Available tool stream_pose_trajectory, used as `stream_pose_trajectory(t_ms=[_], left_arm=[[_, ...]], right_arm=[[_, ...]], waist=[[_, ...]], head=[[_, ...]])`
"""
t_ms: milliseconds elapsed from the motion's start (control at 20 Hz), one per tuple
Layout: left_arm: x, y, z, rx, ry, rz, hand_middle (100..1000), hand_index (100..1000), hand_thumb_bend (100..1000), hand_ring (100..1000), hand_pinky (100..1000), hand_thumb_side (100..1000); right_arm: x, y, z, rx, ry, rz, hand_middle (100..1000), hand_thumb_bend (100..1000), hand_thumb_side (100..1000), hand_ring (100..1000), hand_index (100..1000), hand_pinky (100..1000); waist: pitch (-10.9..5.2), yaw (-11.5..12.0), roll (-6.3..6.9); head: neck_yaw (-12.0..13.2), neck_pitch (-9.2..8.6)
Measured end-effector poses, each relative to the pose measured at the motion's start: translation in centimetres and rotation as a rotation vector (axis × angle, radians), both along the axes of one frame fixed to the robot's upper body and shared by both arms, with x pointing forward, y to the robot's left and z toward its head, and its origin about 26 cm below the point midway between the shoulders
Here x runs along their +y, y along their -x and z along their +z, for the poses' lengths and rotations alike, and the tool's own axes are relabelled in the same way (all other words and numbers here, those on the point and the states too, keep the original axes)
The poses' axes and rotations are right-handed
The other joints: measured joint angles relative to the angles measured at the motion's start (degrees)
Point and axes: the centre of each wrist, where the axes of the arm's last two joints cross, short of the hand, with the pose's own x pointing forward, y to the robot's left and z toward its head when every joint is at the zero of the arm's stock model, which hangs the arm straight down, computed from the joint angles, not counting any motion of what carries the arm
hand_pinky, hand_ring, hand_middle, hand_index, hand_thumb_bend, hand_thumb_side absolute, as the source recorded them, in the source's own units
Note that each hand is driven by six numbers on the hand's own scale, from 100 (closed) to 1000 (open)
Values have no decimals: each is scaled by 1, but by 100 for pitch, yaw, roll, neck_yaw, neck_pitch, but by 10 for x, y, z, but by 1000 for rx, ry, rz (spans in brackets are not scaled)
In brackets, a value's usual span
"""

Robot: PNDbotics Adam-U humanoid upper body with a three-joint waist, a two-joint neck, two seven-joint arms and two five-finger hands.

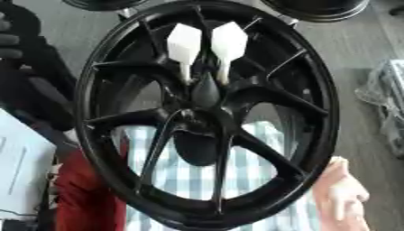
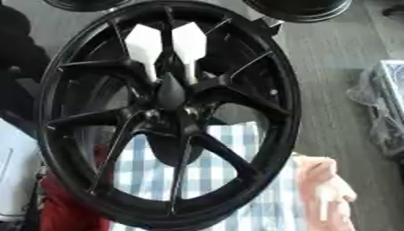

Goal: Pull the pin out of the wheel hub.

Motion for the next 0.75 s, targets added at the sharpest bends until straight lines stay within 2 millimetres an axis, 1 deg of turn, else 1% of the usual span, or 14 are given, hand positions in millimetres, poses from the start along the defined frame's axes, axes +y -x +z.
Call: stream_pose_trajectory(t_ms=[100, 150, 200, 250, 300, 400, 500, 600, 650, 700, 750], left_arm=[[0, 0, 0, 0, 1, -1, 660, 709, 132, 661, 628, 783], [0, 0, 0, -1, 3, -2, 661, 709, 132, 661, 629, 782], [-1, 0, 0, -1, 7, -3, 661, 709, 132, 661, 629, 782], [-2, -1, 0, -3, 11, -6, 662, 709, 135, 661, 629, 776], [-3, -2, 1, -8, 15, -9, 666, 709, 137, 661, 629, 773], [-8, -3, 4, -24, 32, -23, 695, 714, 139, 676, 632, 766], [-15, -6, 8, -46, 48, -39, 708, 718, 147, 676, 632, 761], [-23, -9, 12, -66, 67, -62, 711, 726, 147, 675, 633, 756], [-27, -10, 13, -75, 75, -71, 726, 749, 168, 679, 637, 736], [-31, -11, 14, -84, 82, -83, 729, 754, 152, 679, 638, 749], [-35, -11, 16, -97, 90, -98, 729, 759, 167, 677, 638, 744]], right_arm=[[-1, 0, 1, -15, -7, -15, 783, 100, 575, 763, 964, 727], [0, -1, 2, -41, -17, -26, 755, 100, 535, 741, 950, 704], [0, -2, 5, -84, -34, -35, 755, 100, 535, 741, 950, 704], [1, -3, 6, -136, -57, -40, 731, 100, 529, 715, 940, 677], [2, -5, 9, -214, -85, -33, 728, 100, 546, 712, 937, 675], [6, -10, 12, -394, -157, 18, 724, 100, 579, 716, 945, 677], [13, -13, 8, -525, -246, 86, 715, 100, 606, 724, 943, 680], [17, -19, 3, -600, -335, 140, 687, 100, 585, 719, 901, 688], [18, -23, 1, -625, -373, 157, 654, 100, 485, 699, 831, 688], [17, -27, -2, -642, -403, 168, 649, 100, 539, 695, 823, 686], [16, -31, -5, -651, -428, 175, 646, 100, 540, 692, 821, 683]], waist=[[0, -1, 0], [0, -2, 3], [0, -2, 8], [0, 0, 14], [0, 6, 23], [0, 48, 39], [0, 100, 47], [0, 151, 51], [0, 170, 56], [0, 191, 61], [3, 214, 66]], head=[[1, -6], [2, -8], [2, -10], [4, -13], [6, -19], [6, -39], [3, -44], [-2, -85], [-6, -91], [-19, -92], [-35, -93]])
